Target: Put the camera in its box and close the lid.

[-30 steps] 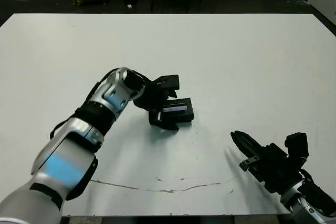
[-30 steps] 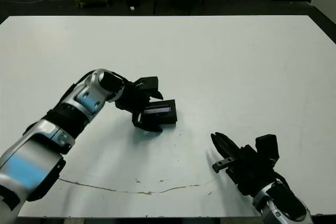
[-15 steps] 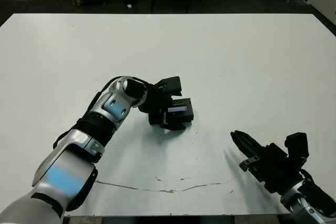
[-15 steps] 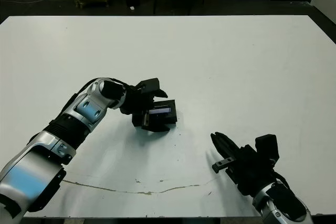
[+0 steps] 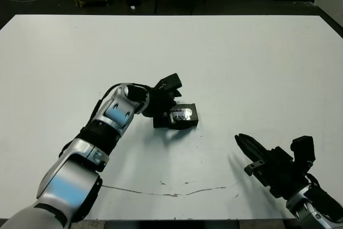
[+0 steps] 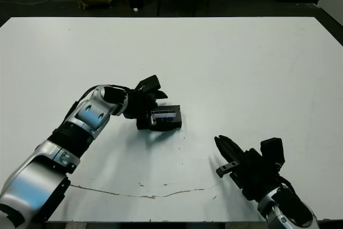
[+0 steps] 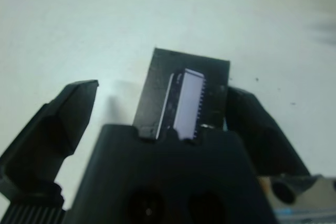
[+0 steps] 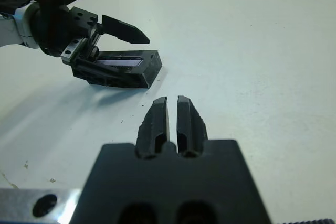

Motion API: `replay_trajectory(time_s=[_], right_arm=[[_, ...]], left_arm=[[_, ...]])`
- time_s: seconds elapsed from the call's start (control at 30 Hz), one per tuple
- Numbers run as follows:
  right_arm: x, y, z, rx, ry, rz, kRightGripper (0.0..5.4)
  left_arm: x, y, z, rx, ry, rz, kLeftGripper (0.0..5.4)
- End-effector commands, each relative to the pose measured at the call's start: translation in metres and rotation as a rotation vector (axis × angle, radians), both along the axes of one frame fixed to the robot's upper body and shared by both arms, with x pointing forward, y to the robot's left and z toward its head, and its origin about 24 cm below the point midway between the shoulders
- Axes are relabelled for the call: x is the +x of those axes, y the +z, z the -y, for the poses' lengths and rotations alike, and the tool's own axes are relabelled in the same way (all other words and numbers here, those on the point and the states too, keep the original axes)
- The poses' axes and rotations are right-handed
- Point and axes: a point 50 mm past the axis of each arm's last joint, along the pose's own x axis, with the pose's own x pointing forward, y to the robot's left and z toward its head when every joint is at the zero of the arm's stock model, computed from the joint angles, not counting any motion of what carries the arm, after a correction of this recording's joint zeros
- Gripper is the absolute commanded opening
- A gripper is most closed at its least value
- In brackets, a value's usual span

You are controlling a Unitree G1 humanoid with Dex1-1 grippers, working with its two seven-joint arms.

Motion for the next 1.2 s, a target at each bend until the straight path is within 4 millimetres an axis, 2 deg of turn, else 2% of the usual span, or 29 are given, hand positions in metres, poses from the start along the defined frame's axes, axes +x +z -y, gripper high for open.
replay_trajectory(time_s=[0.03, 0.33, 0.7, 0.93, 1.2], right_arm=[[-0.001, -0.004, 0.002, 0.009, -0.007, -0.023, 0.0], [-0.001, -0.003, 0.001, 0.011, -0.007, -0.015, 0.0], [0.001, -0.003, 0.002, -0.019, -0.02, -0.015, 0.0], [0.002, -0.001, 0.002, -0.04, -0.01, -0.009, 0.0], [0.004, -0.003, 0.001, -0.014, -0.006, -0.025, 0.0]], left_arm=[[-0.022, -0.046, -0.006, 0.067, 0.046, -0.196, 5.36], [-0.023, -0.048, -0.005, 0.071, 0.073, -0.22, 5.36], [-0.014, -0.032, -0.016, -0.042, 0.125, -0.212, 5.36], [-0.009, -0.011, -0.029, -0.081, 0.13, -0.123, 5.36], [-0.006, 0.013, -0.032, -0.157, 0.109, -0.058, 5.36]])
